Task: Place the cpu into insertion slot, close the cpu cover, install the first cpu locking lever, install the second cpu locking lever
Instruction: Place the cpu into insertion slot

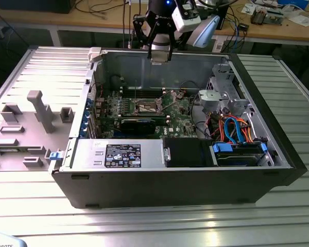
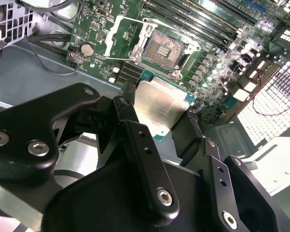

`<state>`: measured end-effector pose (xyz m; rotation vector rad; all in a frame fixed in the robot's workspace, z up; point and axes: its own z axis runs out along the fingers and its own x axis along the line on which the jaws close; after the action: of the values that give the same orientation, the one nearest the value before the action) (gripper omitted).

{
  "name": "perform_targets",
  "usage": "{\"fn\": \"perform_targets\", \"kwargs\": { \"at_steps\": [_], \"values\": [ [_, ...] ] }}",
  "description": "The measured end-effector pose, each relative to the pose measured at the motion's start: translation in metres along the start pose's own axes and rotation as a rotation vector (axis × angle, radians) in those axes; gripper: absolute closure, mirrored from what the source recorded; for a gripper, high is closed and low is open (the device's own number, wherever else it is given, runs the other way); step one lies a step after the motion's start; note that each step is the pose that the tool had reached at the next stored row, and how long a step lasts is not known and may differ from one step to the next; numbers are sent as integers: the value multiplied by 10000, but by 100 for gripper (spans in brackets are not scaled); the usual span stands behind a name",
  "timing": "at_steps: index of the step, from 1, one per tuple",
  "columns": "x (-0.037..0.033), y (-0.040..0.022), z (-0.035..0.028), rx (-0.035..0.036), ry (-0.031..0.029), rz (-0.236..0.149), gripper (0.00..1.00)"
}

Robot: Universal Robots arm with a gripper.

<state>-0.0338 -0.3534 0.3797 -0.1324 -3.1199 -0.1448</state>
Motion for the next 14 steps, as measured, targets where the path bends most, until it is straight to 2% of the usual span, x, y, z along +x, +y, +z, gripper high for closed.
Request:
{"fn": "perform_targets", "kwargs": {
  "at_steps": [7,10,14],
  "values": [
    [0,0,0,-12,-56,611,46],
    [0,0,0,-19,-91,988,46],
    [0,0,0,-23,-110,1186,46]
  ]
}}
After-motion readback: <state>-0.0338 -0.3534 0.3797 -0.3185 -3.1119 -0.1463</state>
